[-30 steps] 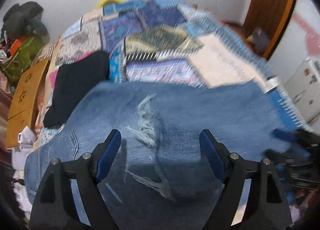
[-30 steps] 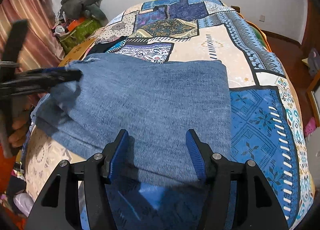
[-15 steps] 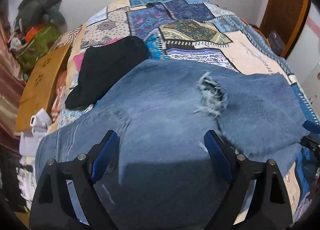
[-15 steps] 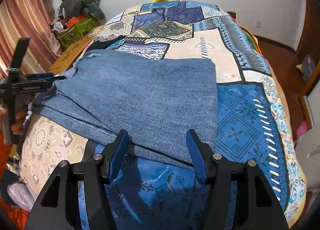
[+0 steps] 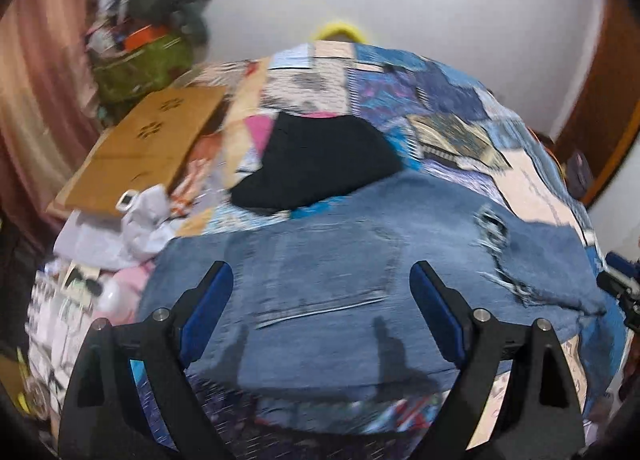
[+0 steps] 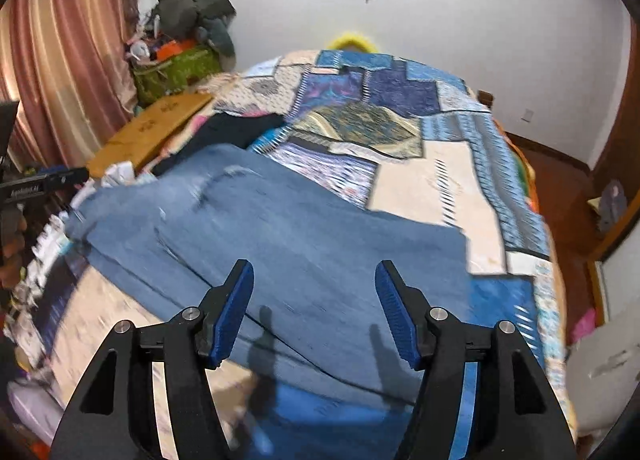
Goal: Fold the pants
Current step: 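Grasp the jeans waistband edge with the left gripper and lift it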
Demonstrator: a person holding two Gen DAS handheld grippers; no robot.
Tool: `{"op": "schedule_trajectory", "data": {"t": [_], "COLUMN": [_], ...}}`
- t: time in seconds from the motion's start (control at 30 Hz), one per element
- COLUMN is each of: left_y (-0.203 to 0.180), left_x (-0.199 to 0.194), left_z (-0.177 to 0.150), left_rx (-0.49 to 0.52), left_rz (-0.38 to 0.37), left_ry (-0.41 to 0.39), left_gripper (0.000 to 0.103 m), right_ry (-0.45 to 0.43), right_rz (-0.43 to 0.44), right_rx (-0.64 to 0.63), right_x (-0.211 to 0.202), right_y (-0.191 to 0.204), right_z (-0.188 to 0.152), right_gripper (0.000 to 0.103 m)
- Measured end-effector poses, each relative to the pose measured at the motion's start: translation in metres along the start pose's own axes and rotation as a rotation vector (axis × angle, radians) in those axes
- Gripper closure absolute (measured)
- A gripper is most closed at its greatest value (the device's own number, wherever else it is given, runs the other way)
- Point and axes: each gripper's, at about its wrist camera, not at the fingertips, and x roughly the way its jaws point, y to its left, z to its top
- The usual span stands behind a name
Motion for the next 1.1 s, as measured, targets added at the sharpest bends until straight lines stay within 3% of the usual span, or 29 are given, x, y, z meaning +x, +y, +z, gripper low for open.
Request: {"op": "schedule_trajectory", "data": {"t": [0.23,0.5,0.67,0.87,1.0,1.03,1.1], "left_y": [0.083,0.139,0.143,0.141,0.143,0.145,0.149], "left_x": [0.004,0.038,0.055,0.077,0.095,0.098,0.105], "left_z": [-0.023,-0.077,-0.097,-0.096,-0.088,-0.087,-0.082], "left_rx": [-0.243,-0.554,-0.62,-0.642,-0.646,-0.656,-0.674], "left_rz": [0.052,-0.127,-0.214,-0.351,-0.388,-0.383,-0.325], "left_ry": [0.088,0.252,0.325,0.338,0.34,0.341,0.348], "left_gripper": [0.006,0.006,0.006,0.006,0.006,0.009,0.026], "right_ry": [-0.007,0.093,0.121,0.122,0.122,0.119,0.116], "right_rz": [0.067,0.112,0.148,0.139,0.147,0.148,0.15], "right_rx": [0.001,0.02,0.076,0.053,0.058,0.057,0.059], "right_x": [0.03,0.058,0.058,0.058,0.059,0.059,0.059], "right_y": [0.039,0.056,0.049,0.054,0.051,0.051,0.051], "right_z": [0.012,0.006,0.003,0.001,0.001,0.001,0.001], "right_gripper": [0.044,0.043,0.038,0.036,0.036,0.036,0.036]}}
